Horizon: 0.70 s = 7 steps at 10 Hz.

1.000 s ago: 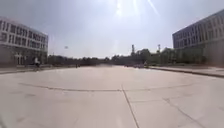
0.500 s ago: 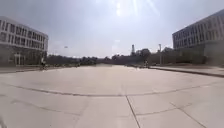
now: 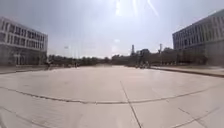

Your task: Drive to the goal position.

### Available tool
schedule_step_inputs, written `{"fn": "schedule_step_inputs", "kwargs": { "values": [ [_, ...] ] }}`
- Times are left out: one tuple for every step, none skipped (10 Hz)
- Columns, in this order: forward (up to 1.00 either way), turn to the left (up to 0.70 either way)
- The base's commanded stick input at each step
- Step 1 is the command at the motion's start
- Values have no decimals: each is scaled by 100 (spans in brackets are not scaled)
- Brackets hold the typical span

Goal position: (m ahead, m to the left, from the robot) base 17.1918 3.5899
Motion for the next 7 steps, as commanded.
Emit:
{"fn": "schedule_step_inputs", "kwargs": {
  "values": [
    [70,0],
    [70,0],
    [70,0],
    [70,0],
    [70,0],
    [70,0],
    [70,0]
  ]
}}
